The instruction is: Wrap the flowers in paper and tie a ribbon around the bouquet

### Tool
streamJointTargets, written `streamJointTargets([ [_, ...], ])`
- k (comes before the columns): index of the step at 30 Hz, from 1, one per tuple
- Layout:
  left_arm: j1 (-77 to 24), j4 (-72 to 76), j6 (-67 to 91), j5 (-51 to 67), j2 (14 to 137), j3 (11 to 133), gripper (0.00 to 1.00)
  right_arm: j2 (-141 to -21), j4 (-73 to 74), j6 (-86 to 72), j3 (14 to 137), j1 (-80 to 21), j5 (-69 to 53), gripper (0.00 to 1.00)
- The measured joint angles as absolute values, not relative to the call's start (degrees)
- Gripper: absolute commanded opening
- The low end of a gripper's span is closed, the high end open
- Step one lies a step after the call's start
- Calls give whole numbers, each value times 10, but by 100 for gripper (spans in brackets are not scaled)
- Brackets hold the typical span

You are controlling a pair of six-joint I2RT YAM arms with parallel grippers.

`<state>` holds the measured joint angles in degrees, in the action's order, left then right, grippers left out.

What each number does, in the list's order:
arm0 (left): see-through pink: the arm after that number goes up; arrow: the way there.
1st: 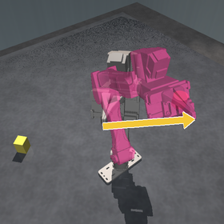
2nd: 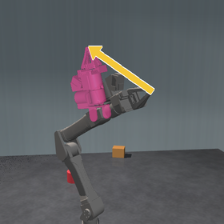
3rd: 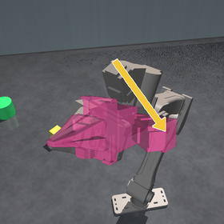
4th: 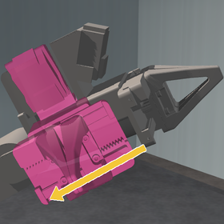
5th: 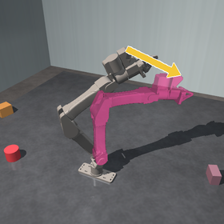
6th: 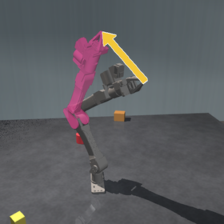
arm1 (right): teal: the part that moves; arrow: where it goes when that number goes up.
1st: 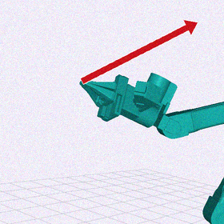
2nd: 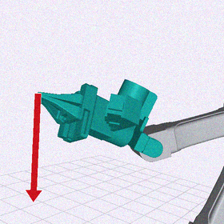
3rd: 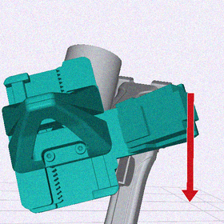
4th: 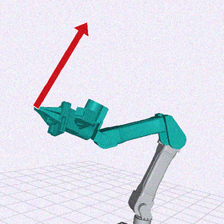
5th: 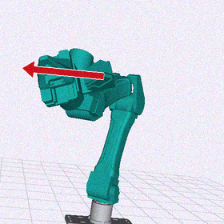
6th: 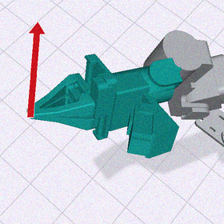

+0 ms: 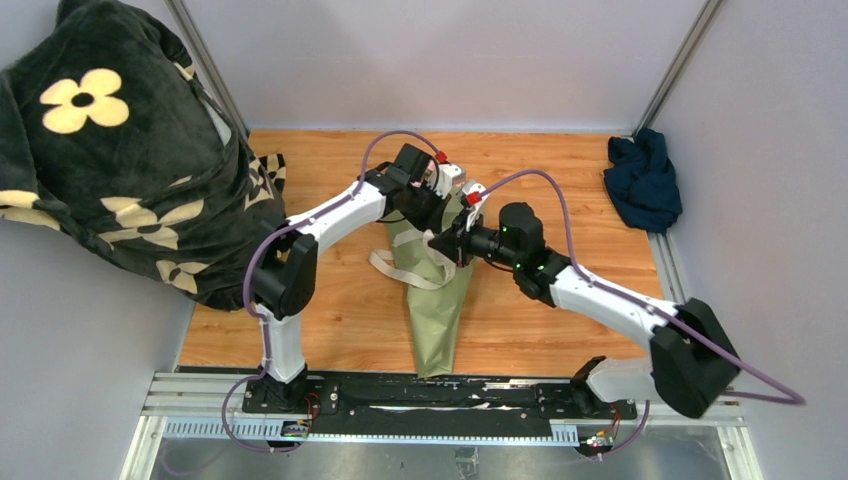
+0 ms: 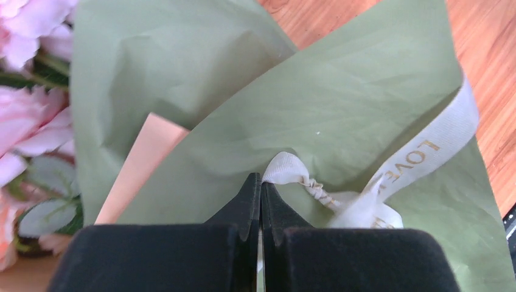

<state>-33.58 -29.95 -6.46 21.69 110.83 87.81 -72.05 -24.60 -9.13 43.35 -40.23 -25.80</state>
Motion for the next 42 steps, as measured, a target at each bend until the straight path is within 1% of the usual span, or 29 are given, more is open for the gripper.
streamJointTargets([
  [5, -322, -293, -54, 194, 1066, 846, 0, -823, -294, -154, 413, -375, -210, 0],
  [10, -309, -301, -68, 143, 999, 791, 0, -870, -300, -176, 423, -361, -176, 0],
  [14, -305, -338, -124, 92, 911, 762, 0, -907, -313, -203, 437, -335, -174, 0],
  [17, -309, -392, -184, 103, 853, 763, 0, -960, -298, -210, 486, -322, -181, 0],
  [20, -345, -470, -248, 157, 815, 781, 0, -1028, -282, -207, 566, -324, -211, 0],
  [22, -385, -510, -274, 201, 816, 809, 0, -1065, -267, -202, 617, -329, -244, 2],
  [23, -408, -528, -286, 225, 824, 830, 0, -1084, -253, -196, 648, -333, -266, 7],
  [25, -442, -554, -308, 264, 859, 895, 0, -1101, -232, -174, 684, -348, -310, 21],
  [27, -448, -559, -314, 280, 898, 949, 0, -1099, -219, -157, 689, -359, -345, 32],
  [30, -448, -537, -310, 277, 945, 993, 0, -1088, -205, -146, 684, -366, -397, 42],
  [33, -443, -481, -292, 242, 981, 993, 0, -1058, -206, -159, 649, -344, -436, 44],
  [38, -421, -372, -245, 192, 1003, 941, 0, -1007, -209, -196, 597, -252, -459, 44],
  [42, -394, -317, -218, 150, 1022, 939, 0, -1000, -202, -211, 591, -221, -471, 37],
])
